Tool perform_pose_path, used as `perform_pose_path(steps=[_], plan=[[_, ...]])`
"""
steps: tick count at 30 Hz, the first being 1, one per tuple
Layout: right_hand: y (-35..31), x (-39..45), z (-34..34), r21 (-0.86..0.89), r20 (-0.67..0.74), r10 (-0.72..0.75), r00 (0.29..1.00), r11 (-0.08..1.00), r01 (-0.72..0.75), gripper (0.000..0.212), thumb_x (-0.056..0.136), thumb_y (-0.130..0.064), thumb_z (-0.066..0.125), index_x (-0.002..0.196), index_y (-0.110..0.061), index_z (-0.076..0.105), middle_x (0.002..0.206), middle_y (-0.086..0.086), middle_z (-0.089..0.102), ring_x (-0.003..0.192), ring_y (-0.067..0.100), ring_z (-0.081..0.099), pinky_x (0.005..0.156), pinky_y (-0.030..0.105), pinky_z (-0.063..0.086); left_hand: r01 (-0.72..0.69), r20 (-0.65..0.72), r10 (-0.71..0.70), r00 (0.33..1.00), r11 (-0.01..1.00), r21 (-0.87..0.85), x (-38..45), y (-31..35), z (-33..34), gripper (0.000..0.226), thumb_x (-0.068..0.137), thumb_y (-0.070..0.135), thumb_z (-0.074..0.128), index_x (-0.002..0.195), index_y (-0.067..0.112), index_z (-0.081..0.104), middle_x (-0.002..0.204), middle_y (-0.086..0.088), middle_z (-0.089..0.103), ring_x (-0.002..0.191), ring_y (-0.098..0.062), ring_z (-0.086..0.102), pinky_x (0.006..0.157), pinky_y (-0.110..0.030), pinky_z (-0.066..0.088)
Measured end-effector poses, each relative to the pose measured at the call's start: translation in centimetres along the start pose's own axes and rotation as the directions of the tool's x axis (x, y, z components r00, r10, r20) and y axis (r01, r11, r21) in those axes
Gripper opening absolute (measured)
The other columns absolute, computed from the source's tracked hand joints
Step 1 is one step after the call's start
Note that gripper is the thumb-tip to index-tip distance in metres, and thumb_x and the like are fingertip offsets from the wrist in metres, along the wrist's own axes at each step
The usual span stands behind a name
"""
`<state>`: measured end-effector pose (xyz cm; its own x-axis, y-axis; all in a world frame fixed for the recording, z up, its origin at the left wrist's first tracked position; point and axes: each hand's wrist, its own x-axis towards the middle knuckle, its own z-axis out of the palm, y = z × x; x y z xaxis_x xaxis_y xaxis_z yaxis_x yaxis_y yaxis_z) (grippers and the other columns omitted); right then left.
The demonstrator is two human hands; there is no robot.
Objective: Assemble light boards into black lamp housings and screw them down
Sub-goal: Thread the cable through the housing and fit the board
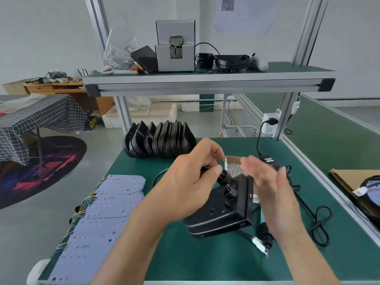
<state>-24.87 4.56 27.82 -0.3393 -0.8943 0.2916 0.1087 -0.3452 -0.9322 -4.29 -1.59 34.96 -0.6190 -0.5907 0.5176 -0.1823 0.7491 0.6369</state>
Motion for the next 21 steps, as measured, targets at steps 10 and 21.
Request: perform_pose_path(steps=[10, 21], plan=[[-4.8, 2.5, 2.5, -0.62, 0.476, 0.054, 0.878, 0.728, 0.292, 0.024, 0.1, -0.051, 0.058, 0.115, -0.042, 0.073, 0.083, 0.002, 0.067, 0.074, 0.028, 0.058, 0.072, 0.041, 0.05, 0.022, 0.014, -0.023, 1.0, 0.998, 0.059, 1.0, -0.3, 0.6, 0.022, 0.103, 0.003, 0.05, 0.106, 0.024, 0.042, 0.067, 0.006, 0.053, 0.056, -0.014, 0.04, 0.053, -0.015, 0.031], [-5.2, 2.8, 1.0, -0.803, 0.513, 0.202, 0.834, 0.457, 0.383, 0.048, 0.09, -0.064, 0.046, 0.097, -0.027, 0.074, 0.104, -0.005, 0.07, 0.114, 0.011, 0.059, 0.11, 0.045, 0.04, 0.033, 0.048, -0.031, 0.998, 0.999, -0.033, 0.8, -0.1, 1.9, 0.021, 0.102, 0.003, 0.053, 0.102, 0.022, 0.044, 0.062, 0.01, 0.047, 0.055, -0.013, 0.035, 0.054, -0.012, 0.027]])
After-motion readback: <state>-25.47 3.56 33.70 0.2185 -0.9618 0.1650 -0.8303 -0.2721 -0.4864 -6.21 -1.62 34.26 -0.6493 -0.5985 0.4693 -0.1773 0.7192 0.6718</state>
